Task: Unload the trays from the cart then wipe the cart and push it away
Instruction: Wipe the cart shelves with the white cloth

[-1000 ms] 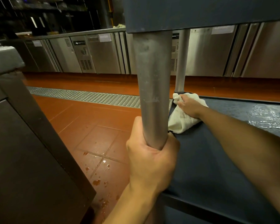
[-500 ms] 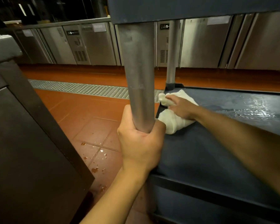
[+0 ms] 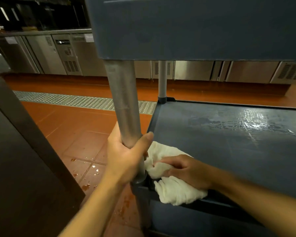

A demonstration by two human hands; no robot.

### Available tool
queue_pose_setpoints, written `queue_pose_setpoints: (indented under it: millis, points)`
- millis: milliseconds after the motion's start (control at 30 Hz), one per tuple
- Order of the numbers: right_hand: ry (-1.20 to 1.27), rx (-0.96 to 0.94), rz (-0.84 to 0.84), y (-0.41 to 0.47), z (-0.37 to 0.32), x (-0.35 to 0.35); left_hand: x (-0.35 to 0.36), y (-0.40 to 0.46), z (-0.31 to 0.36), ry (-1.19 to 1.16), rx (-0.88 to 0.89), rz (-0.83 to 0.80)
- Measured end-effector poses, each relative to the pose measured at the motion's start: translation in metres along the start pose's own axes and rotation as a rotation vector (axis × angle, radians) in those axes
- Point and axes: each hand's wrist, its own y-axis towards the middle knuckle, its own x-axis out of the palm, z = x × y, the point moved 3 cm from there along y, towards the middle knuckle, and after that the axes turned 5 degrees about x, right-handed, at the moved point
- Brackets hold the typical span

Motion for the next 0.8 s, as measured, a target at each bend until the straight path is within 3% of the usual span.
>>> queue_pose_setpoints:
  millis: [67,100,233,300,400,533,600,667,800]
  points:
    - [0.006,-0.005,0.019,-0.002,0.005,-0.001,-0.01,0.009,-0.013,-0.331,-0.159,-0.311]
    - [0.015,-0.008,0.031,-0.003,0.007,-0.002,-0.011,0.018,-0.023,-0.357,-0.22,-0.361]
    - [0.066,-0.013,0.011,-0.001,0.006,0.001,0.014,0.088,-0.085,0.257,-0.39,-0.166]
    - [0.05,-0.034,0.053,-0.002,0.006,0.002,0.047,0.108,-0.11,0.605,-0.391,-0.304]
    - [0.016,-0.06,0.216,-0.003,0.012,0.003,0.065,0.097,-0.148,0.943,-0.378,-0.516]
    - [-0.221,0.062,0.449,0.003,0.036,-0.019,0.071,0.088,-0.149,1.124,-0.209,-0.701]
    - [-0.286,0.123,0.507,0.015,0.046,-0.036,0.071,0.09,-0.147,1.077,-0.281,-0.72]
    - [-0.326,0.154,0.518,0.038,0.054,-0.055,0.067,0.089,-0.152,1.051,-0.341,-0.715]
    - [-0.395,0.147,0.415,0.109,0.066,-0.096,0.067,0.083,-0.151,1.053,-0.271,-0.678]
